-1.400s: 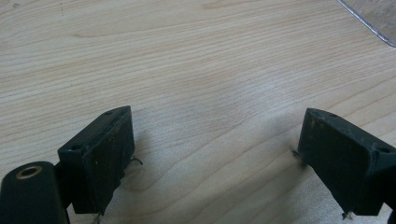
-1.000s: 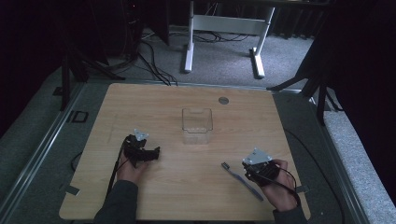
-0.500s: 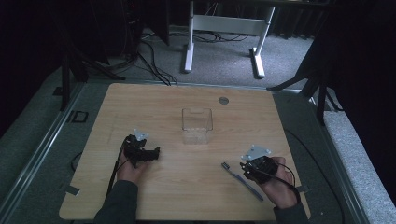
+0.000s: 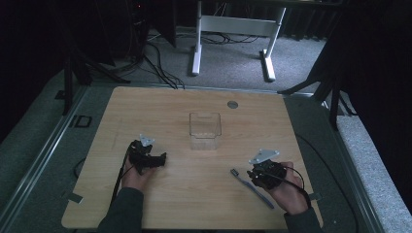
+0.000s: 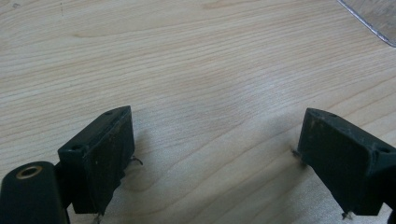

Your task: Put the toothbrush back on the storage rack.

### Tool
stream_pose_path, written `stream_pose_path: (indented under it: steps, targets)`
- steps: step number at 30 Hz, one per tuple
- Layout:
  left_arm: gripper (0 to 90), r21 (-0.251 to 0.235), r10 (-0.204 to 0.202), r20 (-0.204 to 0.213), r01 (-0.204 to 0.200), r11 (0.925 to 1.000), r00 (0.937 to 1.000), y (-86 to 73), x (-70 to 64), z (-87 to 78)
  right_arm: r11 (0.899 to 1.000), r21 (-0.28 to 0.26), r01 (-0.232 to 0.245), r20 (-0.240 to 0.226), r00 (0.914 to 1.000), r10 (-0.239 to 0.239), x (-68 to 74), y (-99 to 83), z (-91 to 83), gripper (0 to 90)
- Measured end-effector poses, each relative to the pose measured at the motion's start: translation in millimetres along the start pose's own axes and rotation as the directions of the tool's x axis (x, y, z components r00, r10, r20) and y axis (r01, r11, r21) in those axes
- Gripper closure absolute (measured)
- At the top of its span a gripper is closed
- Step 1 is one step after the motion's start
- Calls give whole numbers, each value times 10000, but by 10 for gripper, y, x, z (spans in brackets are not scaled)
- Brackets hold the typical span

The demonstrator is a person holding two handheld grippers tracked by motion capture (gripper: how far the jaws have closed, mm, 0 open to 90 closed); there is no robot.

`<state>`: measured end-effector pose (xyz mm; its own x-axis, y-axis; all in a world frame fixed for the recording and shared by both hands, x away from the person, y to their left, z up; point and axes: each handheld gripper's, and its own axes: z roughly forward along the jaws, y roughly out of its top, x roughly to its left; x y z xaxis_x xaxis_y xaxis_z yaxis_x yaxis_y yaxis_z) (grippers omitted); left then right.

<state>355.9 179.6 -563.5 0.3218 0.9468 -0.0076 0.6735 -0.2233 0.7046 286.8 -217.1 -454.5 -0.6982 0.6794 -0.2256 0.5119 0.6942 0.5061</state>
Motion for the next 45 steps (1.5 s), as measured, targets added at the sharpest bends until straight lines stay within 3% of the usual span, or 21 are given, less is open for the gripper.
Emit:
stream_pose_path:
  steps: [9, 24, 45]
  targets:
    - [111, -3, -5, -3, 5, 10000, 10000, 0, -1, 0, 9992, 372, -124, -384, 9992, 138, 4, 19, 34, 661]
    - [111, -2, -7, -3, 7, 10000, 10000, 0, -1, 0, 9914, 1303, 118, -891, 9960, -1, -10, 36, 137, 691]
    - [111, 0, -5, -3, 5, 10000, 10000, 0, -1, 0, 9794, 2008, 210, -1117, 9937, 16, -45, 27, 290, 716]
